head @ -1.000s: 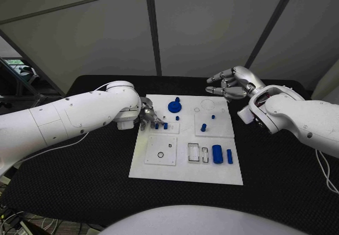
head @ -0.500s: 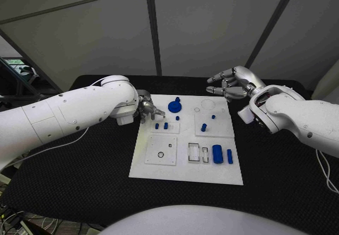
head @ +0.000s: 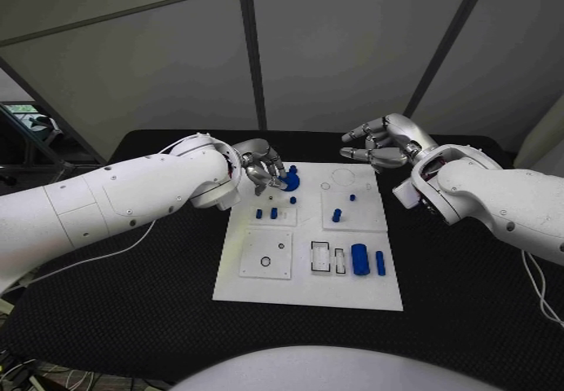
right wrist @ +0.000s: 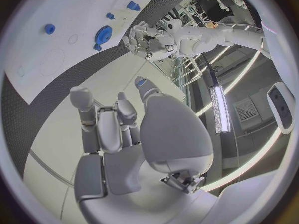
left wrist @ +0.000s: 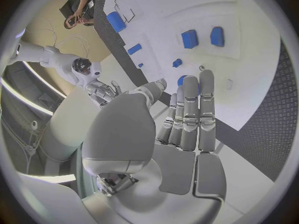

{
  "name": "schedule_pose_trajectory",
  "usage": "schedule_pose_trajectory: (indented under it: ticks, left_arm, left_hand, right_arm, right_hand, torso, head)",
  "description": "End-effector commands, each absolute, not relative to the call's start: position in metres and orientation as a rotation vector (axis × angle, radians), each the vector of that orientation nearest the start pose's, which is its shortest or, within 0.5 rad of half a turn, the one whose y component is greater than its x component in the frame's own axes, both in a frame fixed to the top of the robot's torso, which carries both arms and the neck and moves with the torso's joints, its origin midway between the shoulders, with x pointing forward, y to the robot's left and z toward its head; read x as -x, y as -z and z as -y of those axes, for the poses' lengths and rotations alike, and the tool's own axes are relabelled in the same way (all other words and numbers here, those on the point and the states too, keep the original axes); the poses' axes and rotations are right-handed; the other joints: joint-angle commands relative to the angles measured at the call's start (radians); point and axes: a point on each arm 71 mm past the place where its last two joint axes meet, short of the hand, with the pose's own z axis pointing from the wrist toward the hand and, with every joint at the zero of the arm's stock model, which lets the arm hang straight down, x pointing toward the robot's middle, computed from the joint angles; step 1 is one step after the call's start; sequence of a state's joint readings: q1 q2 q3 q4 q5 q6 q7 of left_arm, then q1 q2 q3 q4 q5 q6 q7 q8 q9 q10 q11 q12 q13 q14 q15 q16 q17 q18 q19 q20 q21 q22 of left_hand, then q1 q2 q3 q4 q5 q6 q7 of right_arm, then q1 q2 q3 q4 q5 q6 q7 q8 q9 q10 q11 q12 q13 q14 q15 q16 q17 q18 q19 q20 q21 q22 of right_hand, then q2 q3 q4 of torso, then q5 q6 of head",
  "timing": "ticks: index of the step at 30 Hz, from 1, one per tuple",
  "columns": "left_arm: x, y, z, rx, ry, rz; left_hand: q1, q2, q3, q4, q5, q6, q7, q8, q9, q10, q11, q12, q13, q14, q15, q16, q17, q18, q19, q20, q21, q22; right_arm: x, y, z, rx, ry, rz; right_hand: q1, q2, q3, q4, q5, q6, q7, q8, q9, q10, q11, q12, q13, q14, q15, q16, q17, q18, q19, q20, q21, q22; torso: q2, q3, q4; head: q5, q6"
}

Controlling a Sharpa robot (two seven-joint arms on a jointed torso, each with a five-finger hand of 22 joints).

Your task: Assemble the parts on the task board

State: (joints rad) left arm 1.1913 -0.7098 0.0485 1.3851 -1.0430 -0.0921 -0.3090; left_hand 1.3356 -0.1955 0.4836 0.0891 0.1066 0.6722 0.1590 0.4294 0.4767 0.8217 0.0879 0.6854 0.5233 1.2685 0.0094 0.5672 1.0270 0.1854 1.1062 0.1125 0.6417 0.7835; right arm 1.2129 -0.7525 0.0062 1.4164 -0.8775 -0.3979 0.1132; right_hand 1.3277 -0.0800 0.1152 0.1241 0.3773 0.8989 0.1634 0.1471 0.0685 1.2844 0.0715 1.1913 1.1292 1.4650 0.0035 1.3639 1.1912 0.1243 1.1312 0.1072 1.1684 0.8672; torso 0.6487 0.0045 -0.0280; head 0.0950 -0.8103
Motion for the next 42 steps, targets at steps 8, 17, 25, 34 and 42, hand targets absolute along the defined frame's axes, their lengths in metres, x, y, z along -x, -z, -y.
schedule_pose_trajectory:
  ticks: [8, 17, 25, 34, 42]
  left_arm:
    - [-0.515, 0.196, -0.153, -0.111, 0.734, -1.799]
    - [-0.516, 0.209, -0.145, -0.234, 0.667, -1.807]
    - [-0.52, 0.212, -0.142, -0.268, 0.636, -1.808]
    - [-0.522, 0.217, -0.14, -0.281, 0.623, -1.828]
    - [-0.522, 0.222, -0.136, -0.289, 0.622, -1.851]
  left_hand:
    - [0.029, -0.021, -0.071, -0.014, -0.003, 0.109, -0.013, -0.047, -0.132, 0.028, -0.012, 0.052, -0.035, 0.038, -0.003, 0.357, 0.141, -0.017, 0.052, -0.003, 0.107, 0.099]
    - [0.051, -0.022, -0.09, -0.026, -0.001, 0.169, -0.035, -0.075, -0.202, 0.025, -0.026, 0.054, -0.083, 0.145, -0.015, 0.658, 0.271, -0.076, 0.223, -0.017, 0.456, 0.395]
    - [0.057, -0.023, -0.083, -0.032, 0.0, 0.203, -0.051, -0.095, -0.243, 0.014, -0.026, -0.024, -0.163, 0.174, -0.02, 0.702, 0.252, -0.099, 0.286, -0.021, 0.579, 0.502]
    - [0.057, -0.02, -0.068, -0.041, 0.001, 0.238, -0.055, -0.12, -0.278, 0.057, -0.03, -0.109, -0.248, 0.207, -0.038, 0.729, 0.227, -0.111, 0.328, -0.034, 0.634, 0.551]
    - [0.048, -0.021, -0.062, -0.044, 0.002, 0.261, -0.061, -0.136, -0.292, 0.095, -0.037, -0.151, -0.289, 0.215, -0.052, 0.732, 0.206, -0.113, 0.341, -0.05, 0.641, 0.559]
  right_arm:
    - [-0.514, 0.16, 0.186, -0.322, -1.054, -1.563]
    - [-0.514, 0.16, 0.185, -0.32, -1.056, -1.563]
    - [-0.514, 0.16, 0.185, -0.32, -1.057, -1.563]
    - [-0.513, 0.16, 0.184, -0.32, -1.058, -1.564]
    - [-0.513, 0.16, 0.183, -0.318, -1.06, -1.566]
  right_hand:
    - [-0.007, 0.006, 0.001, 0.004, 0.001, -0.003, -0.002, 0.005, -0.001, -0.005, 0.0, -0.005, -0.003, 0.025, -0.008, -0.006, -0.001, 0.017, -0.004, -0.001, -0.005, -0.001]
    - [-0.007, 0.006, 0.001, 0.004, 0.001, -0.003, -0.002, 0.005, -0.001, -0.005, 0.0, -0.005, -0.003, 0.025, -0.008, -0.006, -0.001, 0.017, -0.004, -0.001, -0.005, -0.001]
    - [-0.007, 0.006, 0.001, 0.004, 0.001, -0.003, -0.002, 0.005, -0.001, -0.005, 0.0, -0.005, -0.003, 0.025, -0.008, -0.006, -0.001, 0.017, -0.004, -0.001, -0.005, -0.001]
    - [-0.006, 0.007, 0.001, 0.004, 0.002, -0.003, -0.002, 0.005, -0.001, -0.004, 0.0, -0.003, -0.001, 0.026, -0.008, -0.005, 0.0, 0.017, -0.003, -0.001, -0.004, 0.0]
    - [-0.006, 0.007, 0.001, 0.004, 0.002, -0.003, -0.002, 0.005, -0.001, -0.004, 0.0, -0.003, -0.001, 0.026, -0.008, -0.005, 0.0, 0.017, -0.003, -0.001, -0.004, 0.0]
  torso:
    - [0.001, 0.0002, 0.001]
    - [0.0, 0.0013, -0.0011]
    - [0.002, -0.0003, 0.0003]
    - [0.002, -0.0006, 0.001]
    - [0.001, -0.0005, 0.0]
  head:
    - [-0.007, 0.005]
    - [-0.011, 0.01]
    - [-0.017, 0.013]
    - [-0.019, 0.012]
    - [-0.021, 0.01]
